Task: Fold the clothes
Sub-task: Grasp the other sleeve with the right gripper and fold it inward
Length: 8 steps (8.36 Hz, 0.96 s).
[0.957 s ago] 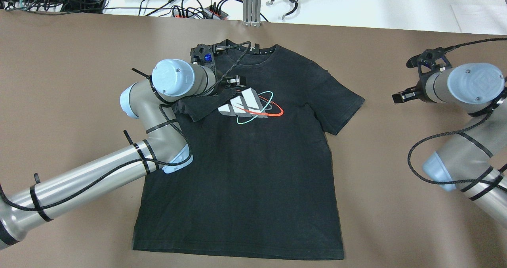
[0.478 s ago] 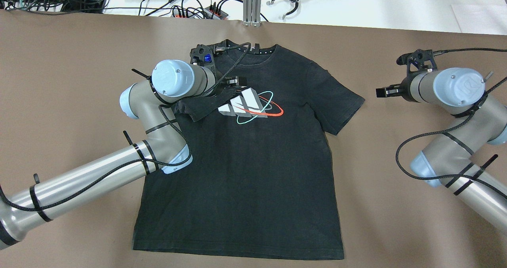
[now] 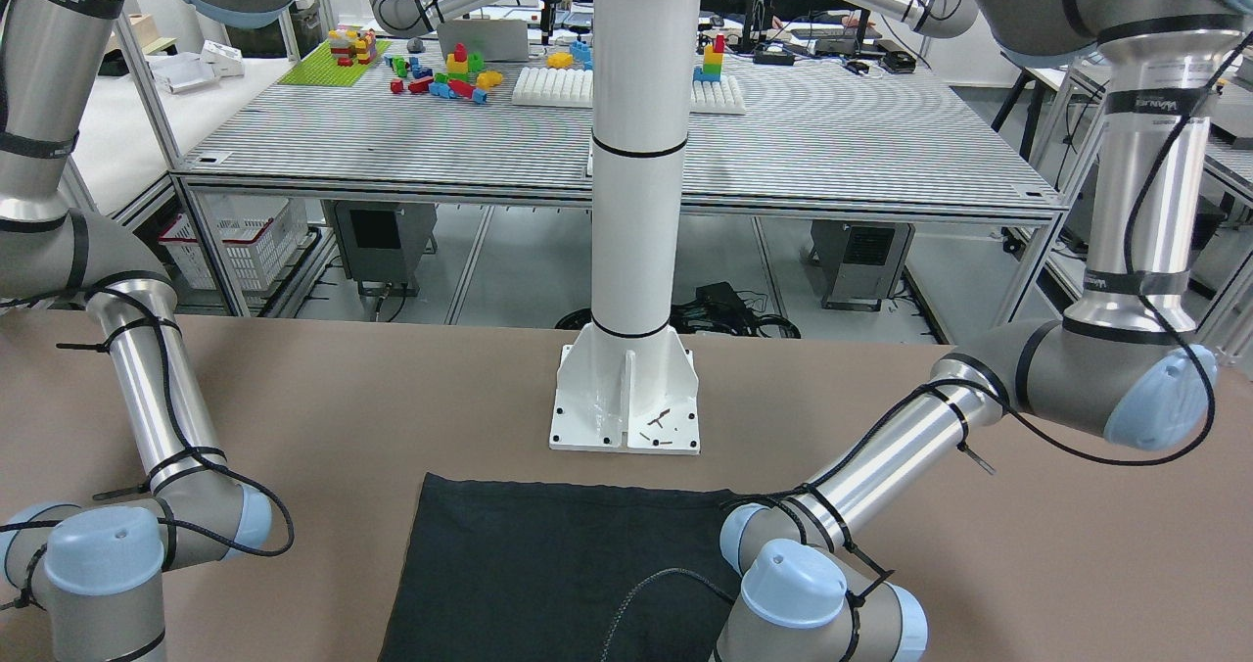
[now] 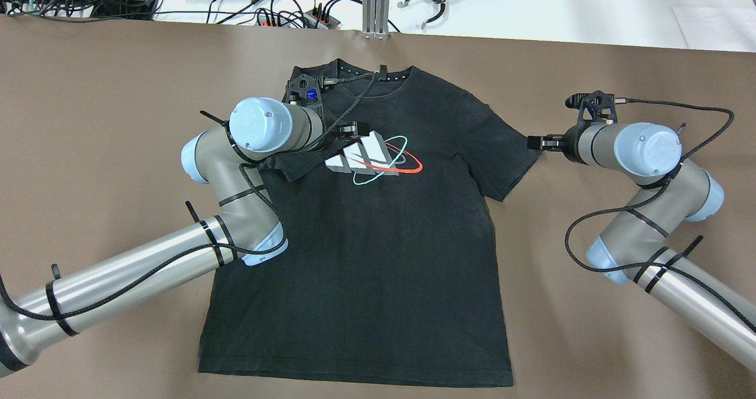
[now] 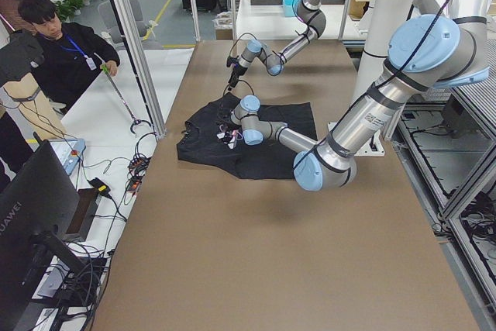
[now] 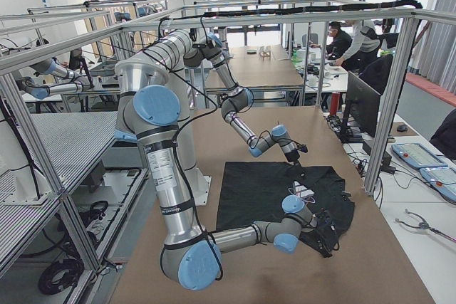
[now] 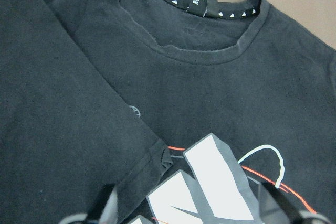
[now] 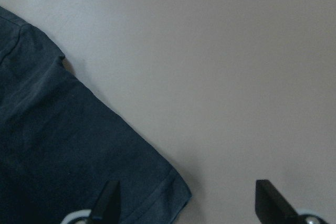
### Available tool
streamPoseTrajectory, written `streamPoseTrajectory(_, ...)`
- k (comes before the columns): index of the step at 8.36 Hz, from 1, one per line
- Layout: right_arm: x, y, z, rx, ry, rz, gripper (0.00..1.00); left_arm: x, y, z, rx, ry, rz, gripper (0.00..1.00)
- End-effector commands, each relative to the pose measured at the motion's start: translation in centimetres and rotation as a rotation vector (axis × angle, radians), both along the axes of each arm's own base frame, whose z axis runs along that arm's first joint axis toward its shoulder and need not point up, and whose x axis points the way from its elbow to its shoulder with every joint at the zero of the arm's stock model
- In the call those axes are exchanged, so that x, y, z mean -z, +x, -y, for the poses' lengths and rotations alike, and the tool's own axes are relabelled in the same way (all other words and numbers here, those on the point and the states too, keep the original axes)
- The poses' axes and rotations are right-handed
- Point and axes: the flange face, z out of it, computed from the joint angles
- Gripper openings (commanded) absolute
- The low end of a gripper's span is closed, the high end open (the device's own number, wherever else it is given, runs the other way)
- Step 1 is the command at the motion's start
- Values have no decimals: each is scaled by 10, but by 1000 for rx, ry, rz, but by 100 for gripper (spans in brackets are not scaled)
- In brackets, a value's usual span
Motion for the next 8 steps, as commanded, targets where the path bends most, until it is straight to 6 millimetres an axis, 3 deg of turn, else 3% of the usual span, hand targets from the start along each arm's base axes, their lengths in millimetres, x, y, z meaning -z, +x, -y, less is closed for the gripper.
streamPoseTrajectory(1,-23,-10,2,-8,12,28,91,-2,4,-4,-6,1,3,94)
streamPoseTrajectory(5,-16,-37,0,-43,-4,48,78,-2,5,-4,-7,1,5,95)
streamPoseTrajectory(7,-16,-37,1,-42,-3,47,58,-2,5,-4,-7,1,5,94)
streamPoseTrajectory(8,-15,-37,1,-42,-2,48,40,-2,5,-4,-7,1,5,95)
